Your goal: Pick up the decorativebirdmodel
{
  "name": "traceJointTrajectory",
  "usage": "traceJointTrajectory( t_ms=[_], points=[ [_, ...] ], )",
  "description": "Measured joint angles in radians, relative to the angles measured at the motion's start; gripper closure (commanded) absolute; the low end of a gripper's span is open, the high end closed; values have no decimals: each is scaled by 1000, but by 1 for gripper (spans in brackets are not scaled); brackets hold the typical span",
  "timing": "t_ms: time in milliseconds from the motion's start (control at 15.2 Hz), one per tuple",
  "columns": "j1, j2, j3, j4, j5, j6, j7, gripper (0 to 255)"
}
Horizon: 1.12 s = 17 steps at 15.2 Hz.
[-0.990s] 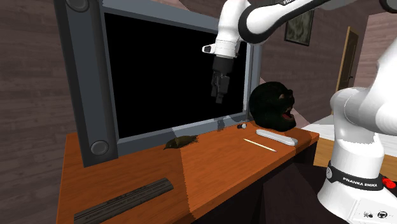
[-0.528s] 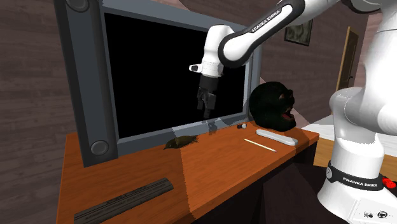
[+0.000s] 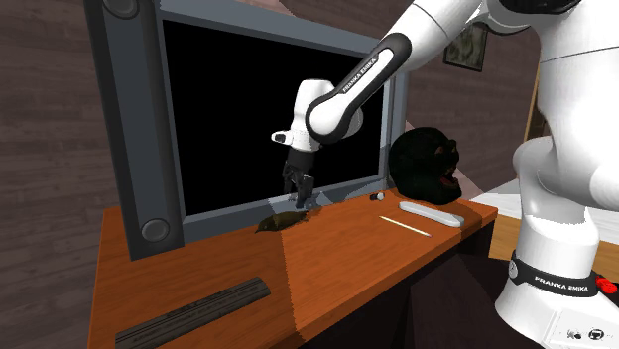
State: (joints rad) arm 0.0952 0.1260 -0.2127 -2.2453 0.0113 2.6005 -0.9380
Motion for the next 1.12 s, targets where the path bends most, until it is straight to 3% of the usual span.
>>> traceJointTrajectory(
  t_ms=[198, 660, 726, 1122],
  points=[
    [-14, 83, 16, 49, 37, 36, -79, 0],
    [-26, 165, 33, 48, 69, 119, -109, 0],
    [-27, 171, 34, 50, 71, 122, -111, 255],
    [-29, 176, 36, 54, 73, 126, -113, 255]
  ],
)
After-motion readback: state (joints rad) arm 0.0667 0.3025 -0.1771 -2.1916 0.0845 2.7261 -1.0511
